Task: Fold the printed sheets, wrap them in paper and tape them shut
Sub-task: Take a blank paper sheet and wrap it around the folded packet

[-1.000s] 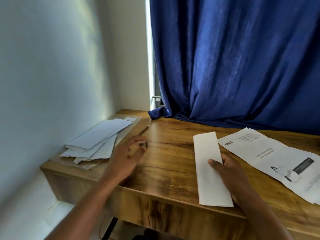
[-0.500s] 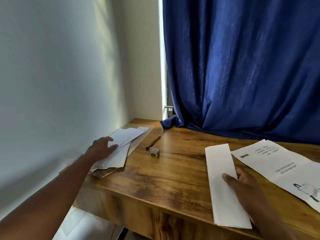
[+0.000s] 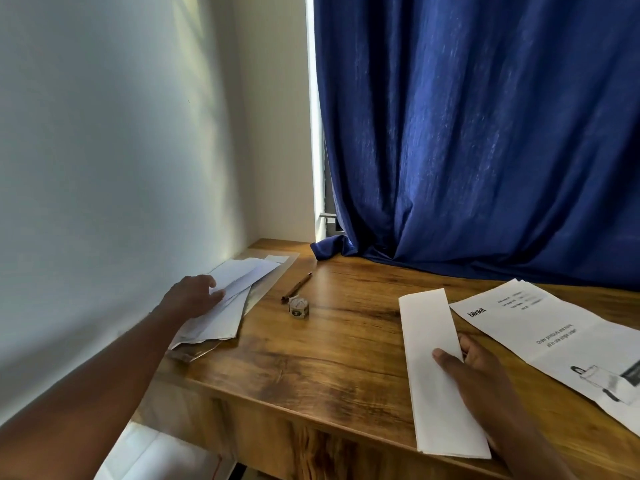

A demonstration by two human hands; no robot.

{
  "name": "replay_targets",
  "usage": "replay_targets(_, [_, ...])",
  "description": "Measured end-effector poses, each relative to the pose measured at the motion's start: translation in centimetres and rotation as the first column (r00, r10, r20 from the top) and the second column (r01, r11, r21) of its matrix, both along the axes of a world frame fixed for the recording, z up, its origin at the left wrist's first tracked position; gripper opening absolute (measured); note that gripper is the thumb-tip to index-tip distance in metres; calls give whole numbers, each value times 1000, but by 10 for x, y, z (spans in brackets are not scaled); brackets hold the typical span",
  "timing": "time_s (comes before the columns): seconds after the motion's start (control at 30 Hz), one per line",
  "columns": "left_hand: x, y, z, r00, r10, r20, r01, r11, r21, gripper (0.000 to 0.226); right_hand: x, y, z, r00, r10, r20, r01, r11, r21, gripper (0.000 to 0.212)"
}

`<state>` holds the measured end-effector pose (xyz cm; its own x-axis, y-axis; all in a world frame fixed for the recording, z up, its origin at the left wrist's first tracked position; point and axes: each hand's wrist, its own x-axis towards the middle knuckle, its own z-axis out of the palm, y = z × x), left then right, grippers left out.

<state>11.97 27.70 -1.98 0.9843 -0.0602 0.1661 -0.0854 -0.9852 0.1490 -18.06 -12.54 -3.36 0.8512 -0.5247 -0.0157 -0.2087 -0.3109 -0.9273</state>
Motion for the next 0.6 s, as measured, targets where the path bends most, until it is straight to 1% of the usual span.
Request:
replay_targets(0.07, [-3, -4, 2, 995, -27, 98, 24, 999, 37, 38, 0, 0, 0, 1000, -1, -4, 1, 1000, 4, 47])
replay_targets(0.13, [-7, -3, 4, 982, -33, 183, 28, 999, 31, 28, 0, 0, 1, 1000, 1, 2, -1, 1000, 8, 48])
replay_targets(0.2, [-16, 1, 9, 963, -5, 268, 8, 1000, -13, 29, 0, 0, 1, 1000, 4, 5, -4, 1000, 6, 48])
replay_targets(0.23, [-21, 2, 14, 941, 12, 337, 1, 999, -37, 30, 0, 0, 0, 1000, 10, 7, -10, 1000, 8, 48])
replay_targets(0.3, [-37, 1, 29, 847, 44, 530, 19, 994, -112, 31, 0, -1, -3, 1000, 18, 9, -19, 1000, 4, 48])
replay_targets(0.33, [-44, 0, 38, 792, 72, 606, 52, 982, -184, 30, 1, -2, -4, 1000, 24, 12, -24, 1000, 5, 48])
replay_targets(0.4, [-61, -6, 59, 708, 151, 690, 145, 925, -351, 28, 1, -4, -6, 999, 39, 28, -39, 999, 8, 52])
replay_targets(0.43, [-70, -9, 70, 685, 185, 705, 208, 877, -432, 28, 1, -4, -6, 998, 53, 37, -53, 999, -11, 57])
replay_targets(0.47, [-80, -14, 81, 676, 216, 705, 283, 807, -519, 28, 1, -5, -6, 997, 68, 47, -66, 997, -44, 64])
replay_targets(0.5, [-89, -19, 90, 681, 248, 689, 359, 708, -609, 27, 1, -6, -6, 995, 82, 55, -78, 993, -85, 72])
replay_targets(0.57, [-111, -36, 106, 725, 293, 623, 469, 452, -758, 15, -1, -4, -3, 992, 106, 68, -95, 984, -147, 78])
replay_targets(0.6, [-123, -47, 110, 766, 284, 577, 500, 302, -812, 10, -3, -3, -3, 990, 118, 78, -105, 982, -159, 74])
